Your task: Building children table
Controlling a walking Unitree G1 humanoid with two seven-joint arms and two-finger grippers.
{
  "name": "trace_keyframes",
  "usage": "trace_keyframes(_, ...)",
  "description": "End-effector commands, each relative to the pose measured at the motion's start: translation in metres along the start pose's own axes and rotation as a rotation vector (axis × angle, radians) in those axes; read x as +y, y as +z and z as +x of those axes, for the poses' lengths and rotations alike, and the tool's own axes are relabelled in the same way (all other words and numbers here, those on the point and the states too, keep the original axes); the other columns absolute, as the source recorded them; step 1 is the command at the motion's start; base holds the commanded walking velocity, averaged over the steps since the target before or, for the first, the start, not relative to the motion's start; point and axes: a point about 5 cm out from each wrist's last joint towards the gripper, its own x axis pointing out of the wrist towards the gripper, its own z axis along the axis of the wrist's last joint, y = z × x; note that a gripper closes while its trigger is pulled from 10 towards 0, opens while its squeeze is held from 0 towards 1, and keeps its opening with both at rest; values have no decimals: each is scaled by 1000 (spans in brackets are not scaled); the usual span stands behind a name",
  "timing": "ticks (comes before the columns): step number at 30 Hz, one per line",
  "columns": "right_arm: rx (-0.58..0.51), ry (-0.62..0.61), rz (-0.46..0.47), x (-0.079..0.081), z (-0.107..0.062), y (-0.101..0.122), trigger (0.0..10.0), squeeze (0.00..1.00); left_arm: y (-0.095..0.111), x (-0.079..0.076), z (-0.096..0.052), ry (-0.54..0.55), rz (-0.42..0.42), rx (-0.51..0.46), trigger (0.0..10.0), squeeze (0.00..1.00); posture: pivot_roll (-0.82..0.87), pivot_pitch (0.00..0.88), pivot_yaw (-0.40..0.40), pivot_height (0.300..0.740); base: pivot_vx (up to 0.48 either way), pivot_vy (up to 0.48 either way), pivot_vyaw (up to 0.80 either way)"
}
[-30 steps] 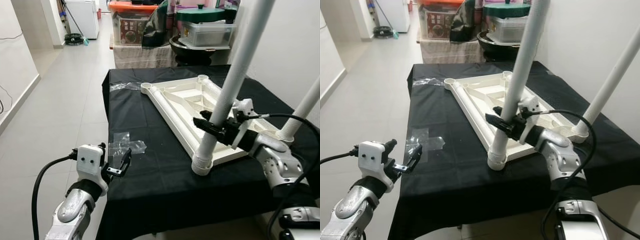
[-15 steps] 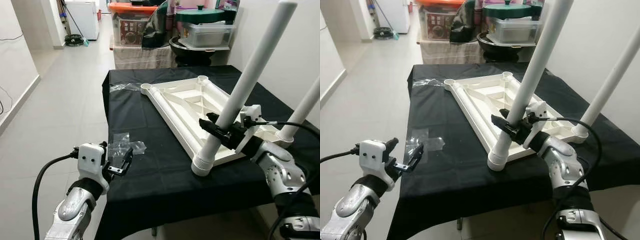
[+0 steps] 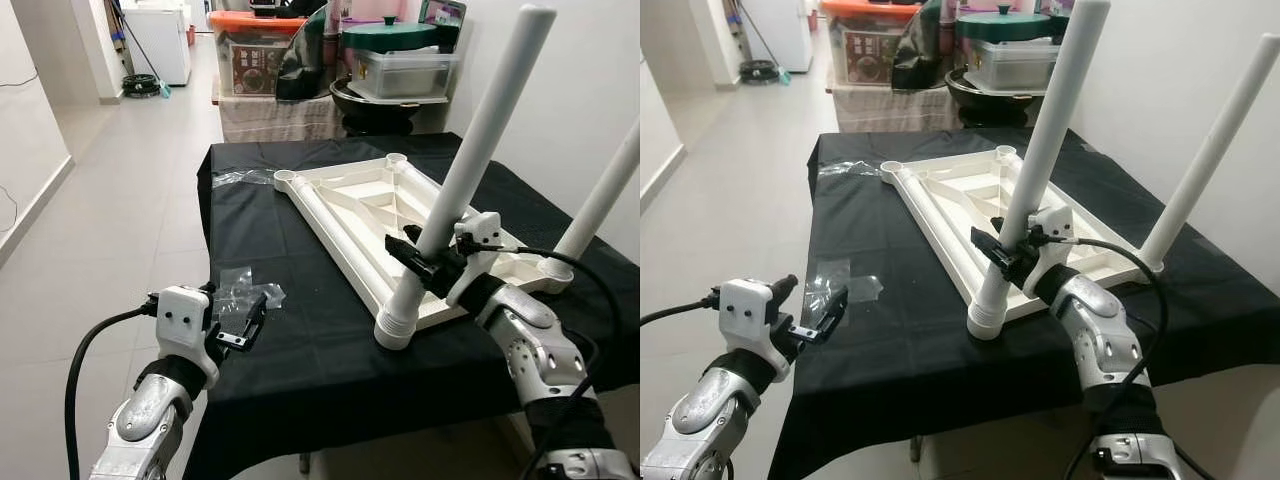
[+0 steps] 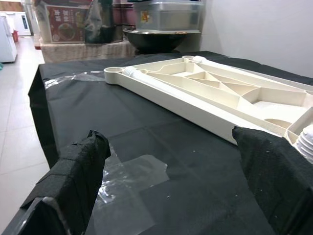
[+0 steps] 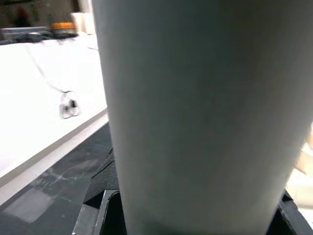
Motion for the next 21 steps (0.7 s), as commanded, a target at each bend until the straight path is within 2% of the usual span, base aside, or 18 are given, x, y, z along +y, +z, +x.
trace_keyframes(1, 205, -74, 69, 4, -5, -42, 10000, 0, -3, -2, 0, -3, -13, 8, 10000, 0, 99, 0, -67, 740, 0, 0, 0)
trace_keyframes(4, 229, -112, 7, 7, -3, -43, 10000, 0, -3, -2, 0, -3, -15, 8, 10000, 0, 99, 0, -67, 740, 0, 0, 0)
trace_keyframes(7, 255, -151, 13, 10, -1, -46, 10000, 0, -4, -3, 0, -4, -16, 8, 10000, 0, 95, 0, -68, 740, 0, 0, 0)
trace_keyframes(8, 276, -179, 18, 13, 0, -47, 10000, 0, -4, -4, 0, -4, -17, 9, 10000, 0, 95, 0, -68, 740, 0, 0, 0)
trace_keyframes(9, 294, -280, 18, 11, 2, -50, 10000, 0, -4, -4, 1, -4, -19, 8, 10000, 0, 95, 0, -73, 740, 0, 0, 0)
trace_keyframes(13, 279, -359, 18, 8, 1, -49, 10000, 0, -4, -5, 1, -2, -19, 6, 10000, 0, 98, 0, -76, 740, 0, 0, 0)
trace_keyframes(14, 248, -440, 6, 6, -1, -46, 10000, 0, -4, -4, 0, 1, -18, 7, 10000, 0, 96, 0, -77, 740, 0, 0, 0)
trace_keyframes(16, 234, -480, -6, 5, -3, -44, 10000, 0, -4, -4, 0, 3, -19, 8, 10000, 0, 96, 0, -77, 740, 0, 0, 0)
trace_keyframes(17, 222, -599, -14, -1, -9, -43, 10000, 0, -6, -3, -1, 6, -17, 12, 10000, 0, 96, 0, -77, 740, 0, 0, 0)
trace_keyframes(18, 213, -668, -1, -4, -13, -44, 10000, 0, -6, -3, -1, 7, -17, 12, 10000, 0, 98, 0, -78, 740, 0, 0, 0)
trace_keyframes(19, 213, -668, -1, -4, -13, -44, 10000, 0, -6, -3, -1, 7, -17, 12, 10000, 0, 98, 0, -78, 740, 0, 0, 0)
trace_keyframes(20, 197, -757, 11, -6, -17, -44, 10000, 0, -5, -3, -1, 9, -17, 10, 10000, 0, 101, 0, -80, 740, 0, 0, 0)
trace_keyframes(21, 186, -794, 8, -8, -19, -44, 10000, 0, -5, -3, 0, 10, -17, 9, 10000, 0, 102, 0, -80, 740, 0, 0, 0)
